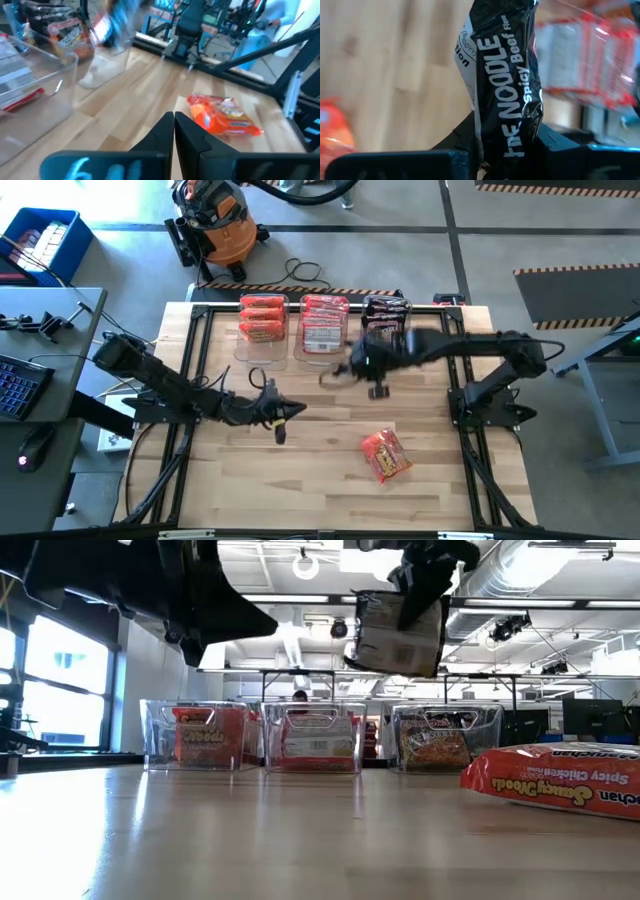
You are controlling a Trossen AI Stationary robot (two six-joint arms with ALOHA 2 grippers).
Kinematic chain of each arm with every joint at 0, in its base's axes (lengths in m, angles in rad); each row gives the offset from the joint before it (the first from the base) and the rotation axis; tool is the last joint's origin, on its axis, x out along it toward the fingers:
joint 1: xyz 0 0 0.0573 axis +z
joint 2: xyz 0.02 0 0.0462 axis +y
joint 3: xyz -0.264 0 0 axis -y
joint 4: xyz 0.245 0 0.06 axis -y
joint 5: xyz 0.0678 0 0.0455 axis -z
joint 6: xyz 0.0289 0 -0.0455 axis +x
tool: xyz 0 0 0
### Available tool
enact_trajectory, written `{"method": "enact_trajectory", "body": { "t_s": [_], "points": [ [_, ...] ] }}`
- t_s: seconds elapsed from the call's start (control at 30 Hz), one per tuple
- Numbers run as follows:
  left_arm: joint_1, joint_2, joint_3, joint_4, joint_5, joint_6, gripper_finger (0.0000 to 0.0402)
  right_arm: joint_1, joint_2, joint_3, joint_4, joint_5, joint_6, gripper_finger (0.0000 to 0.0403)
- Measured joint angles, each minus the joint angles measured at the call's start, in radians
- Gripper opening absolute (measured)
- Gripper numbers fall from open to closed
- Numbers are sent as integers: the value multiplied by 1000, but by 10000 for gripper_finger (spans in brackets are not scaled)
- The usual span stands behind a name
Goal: Sort Maruchan noodles
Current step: Put the black noodle pack into the right transparent bin
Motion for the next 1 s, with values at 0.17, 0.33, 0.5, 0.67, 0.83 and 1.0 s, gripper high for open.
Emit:
{"method": "enact_trajectory", "body": {
  "t_s": [0.17,0.33,0.5,0.67,0.83,1.0],
  "points": [
    [29,1,-4,2,44,1,1,-173,0,76,-141,-11,-99,80],
    [33,1,-4,-1,46,19,2,-322,1,46,-178,-53,-149,80],
    [33,1,-4,0,39,19,3,-387,2,31,-175,-84,-72,80],
    [33,5,-4,3,-2,53,17,-356,-21,31,-172,-170,-40,80],
    [33,9,-4,3,22,53,60,-240,-43,31,-157,-197,-48,80],
    [33,9,-4,9,106,53,104,-60,-45,31,-123,-199,-65,80]
  ]
}}
